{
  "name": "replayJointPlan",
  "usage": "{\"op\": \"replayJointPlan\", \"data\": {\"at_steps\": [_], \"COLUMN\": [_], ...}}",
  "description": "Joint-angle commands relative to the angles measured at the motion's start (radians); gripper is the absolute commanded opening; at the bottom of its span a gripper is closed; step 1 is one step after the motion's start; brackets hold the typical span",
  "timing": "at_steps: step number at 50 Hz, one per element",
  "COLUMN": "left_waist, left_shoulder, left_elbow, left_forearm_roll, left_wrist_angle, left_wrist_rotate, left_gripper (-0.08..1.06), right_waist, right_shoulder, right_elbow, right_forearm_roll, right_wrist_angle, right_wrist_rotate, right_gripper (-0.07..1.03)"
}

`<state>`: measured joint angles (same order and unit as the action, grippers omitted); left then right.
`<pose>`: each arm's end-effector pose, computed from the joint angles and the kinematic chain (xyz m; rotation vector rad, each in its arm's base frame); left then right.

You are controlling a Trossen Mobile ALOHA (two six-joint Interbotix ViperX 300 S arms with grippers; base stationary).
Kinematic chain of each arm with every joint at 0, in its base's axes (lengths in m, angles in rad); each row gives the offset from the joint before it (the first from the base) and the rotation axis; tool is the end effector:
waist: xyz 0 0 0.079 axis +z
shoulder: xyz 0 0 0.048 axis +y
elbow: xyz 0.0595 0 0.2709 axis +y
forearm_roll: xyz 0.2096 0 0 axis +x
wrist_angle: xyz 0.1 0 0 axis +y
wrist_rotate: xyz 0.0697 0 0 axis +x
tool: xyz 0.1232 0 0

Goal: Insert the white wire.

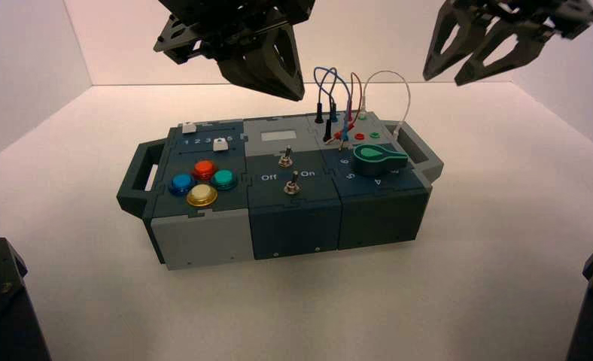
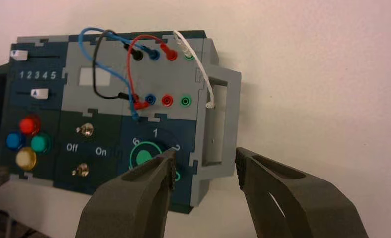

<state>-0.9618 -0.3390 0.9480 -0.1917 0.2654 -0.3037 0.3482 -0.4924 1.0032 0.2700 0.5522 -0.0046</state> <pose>0.1890 -0.2879 0.0779 -0.0256 1.0100 -0.7145 0.2634 0.1243 0.0771 0.0921 1.0938 0.3210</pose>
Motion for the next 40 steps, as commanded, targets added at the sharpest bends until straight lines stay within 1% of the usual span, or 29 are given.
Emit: {"op": "replayJointPlan", "data": {"at_steps": [1, 16, 23, 40], "left_waist": [-0.003, -0.003, -0.003, -0.003], "left_shoulder": [-0.005, -0.002, 0.002, 0.003], "left_elbow": [-0.029, -0.025, -0.025, -0.025], "left_forearm_roll": [0.0, -0.002, -0.002, 0.002], "left_wrist_angle": [-0.012, -0.014, -0.014, -0.014], "left_wrist_rotate": [-0.005, -0.003, -0.003, -0.002], "left_gripper": [-0.03, -0.03, -0.03, -0.03], "right_waist": [0.002, 0.006, 0.012, 0.06], "right_shoulder": [0.034, 0.123, 0.156, 0.298], "right_elbow": [-0.011, -0.023, -0.038, -0.117], "right_forearm_roll": [0.011, 0.012, 0.012, 0.015], "right_wrist_angle": [-0.032, -0.094, -0.107, -0.12], "right_wrist_rotate": [0.0, -0.002, -0.002, 0.0], "right_gripper": [0.63, 0.63, 0.63, 0.59]}}
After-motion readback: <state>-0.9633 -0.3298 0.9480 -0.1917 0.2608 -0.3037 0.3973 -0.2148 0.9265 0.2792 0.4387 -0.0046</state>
